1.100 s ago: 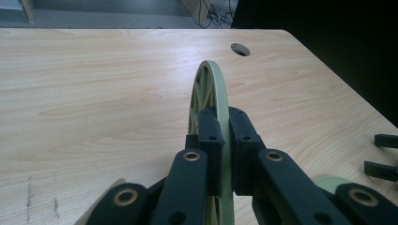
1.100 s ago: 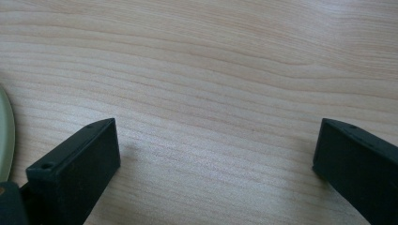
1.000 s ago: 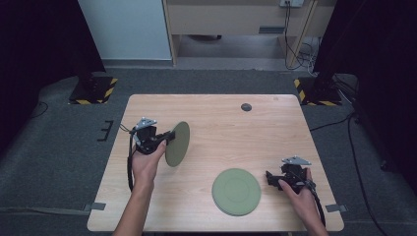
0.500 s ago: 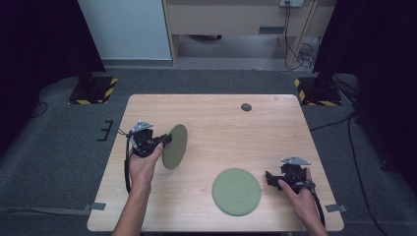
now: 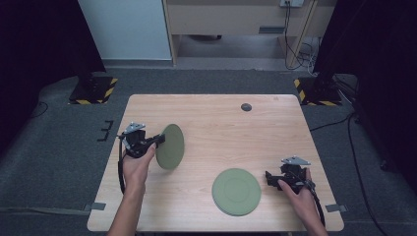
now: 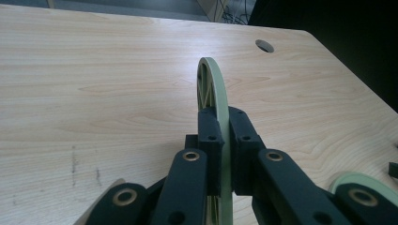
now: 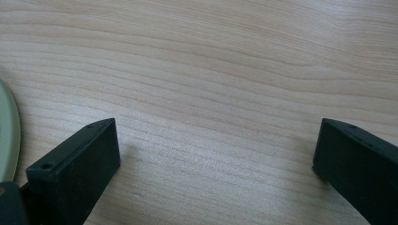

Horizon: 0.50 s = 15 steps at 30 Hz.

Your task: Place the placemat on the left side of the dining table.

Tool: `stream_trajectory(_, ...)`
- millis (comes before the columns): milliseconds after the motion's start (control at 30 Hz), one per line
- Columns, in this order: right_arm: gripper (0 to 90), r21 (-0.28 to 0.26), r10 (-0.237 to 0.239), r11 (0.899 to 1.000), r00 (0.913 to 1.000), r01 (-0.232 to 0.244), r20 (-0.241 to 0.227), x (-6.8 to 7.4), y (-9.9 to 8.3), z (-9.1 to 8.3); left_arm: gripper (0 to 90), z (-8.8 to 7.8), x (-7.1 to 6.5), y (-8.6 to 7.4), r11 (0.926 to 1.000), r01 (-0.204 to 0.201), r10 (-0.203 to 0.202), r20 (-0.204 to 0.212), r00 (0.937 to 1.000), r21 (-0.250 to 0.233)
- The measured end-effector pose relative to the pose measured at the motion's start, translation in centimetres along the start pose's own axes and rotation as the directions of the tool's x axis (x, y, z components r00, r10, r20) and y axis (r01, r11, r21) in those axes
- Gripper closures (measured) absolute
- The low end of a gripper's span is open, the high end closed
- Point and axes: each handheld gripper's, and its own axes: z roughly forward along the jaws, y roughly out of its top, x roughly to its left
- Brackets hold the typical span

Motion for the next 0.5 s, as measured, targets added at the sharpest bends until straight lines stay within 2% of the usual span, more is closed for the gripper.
stream_trajectory(500,1.2,-0.001,-0.002,1.000,1.0000,0.002,0.003,0.0,0.0,0.0,85.2,-0.8,3.0,-1.7,0.9989,0.046,-0.046,-0.035,0.9983,-0.010)
